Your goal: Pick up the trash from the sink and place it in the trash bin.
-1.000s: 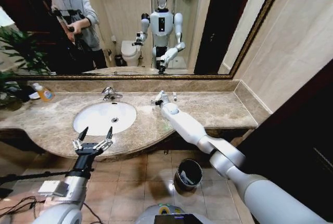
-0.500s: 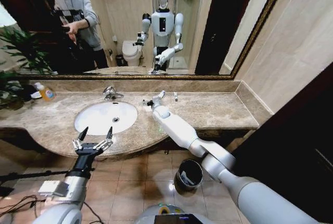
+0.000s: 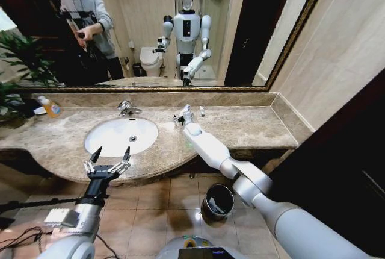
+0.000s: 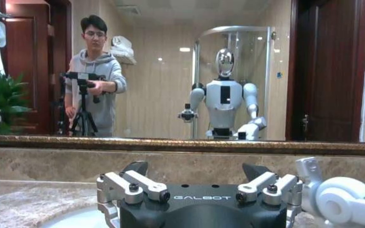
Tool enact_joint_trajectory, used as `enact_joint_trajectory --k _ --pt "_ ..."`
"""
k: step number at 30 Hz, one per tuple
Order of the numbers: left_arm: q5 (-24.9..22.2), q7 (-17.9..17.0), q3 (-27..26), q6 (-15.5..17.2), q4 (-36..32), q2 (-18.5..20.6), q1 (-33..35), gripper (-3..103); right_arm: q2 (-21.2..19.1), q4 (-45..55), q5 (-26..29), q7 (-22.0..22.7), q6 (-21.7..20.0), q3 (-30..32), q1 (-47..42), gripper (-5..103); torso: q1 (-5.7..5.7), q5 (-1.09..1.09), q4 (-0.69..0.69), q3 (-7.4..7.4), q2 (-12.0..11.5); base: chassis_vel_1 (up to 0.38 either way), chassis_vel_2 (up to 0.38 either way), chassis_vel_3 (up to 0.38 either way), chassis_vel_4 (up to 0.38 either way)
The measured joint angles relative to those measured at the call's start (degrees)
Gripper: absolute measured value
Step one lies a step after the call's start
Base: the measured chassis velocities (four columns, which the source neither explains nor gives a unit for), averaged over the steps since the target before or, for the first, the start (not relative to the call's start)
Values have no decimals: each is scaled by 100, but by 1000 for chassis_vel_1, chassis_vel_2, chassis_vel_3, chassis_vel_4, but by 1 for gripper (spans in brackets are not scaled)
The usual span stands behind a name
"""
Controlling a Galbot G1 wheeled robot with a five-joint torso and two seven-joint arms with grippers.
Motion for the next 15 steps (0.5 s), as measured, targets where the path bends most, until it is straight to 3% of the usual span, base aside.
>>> enact_joint_trajectory --k 8,15 --pt "0 0 0 0 0 0 0 100 -368 279 10 67 8 114 -113 100 0 1 -4 0 0 0 0 0 0" --pt "0 0 0 0 0 0 0 100 -260 501 -130 179 59 99 -233 100 0 -1 0 0 0 0 0 0 0"
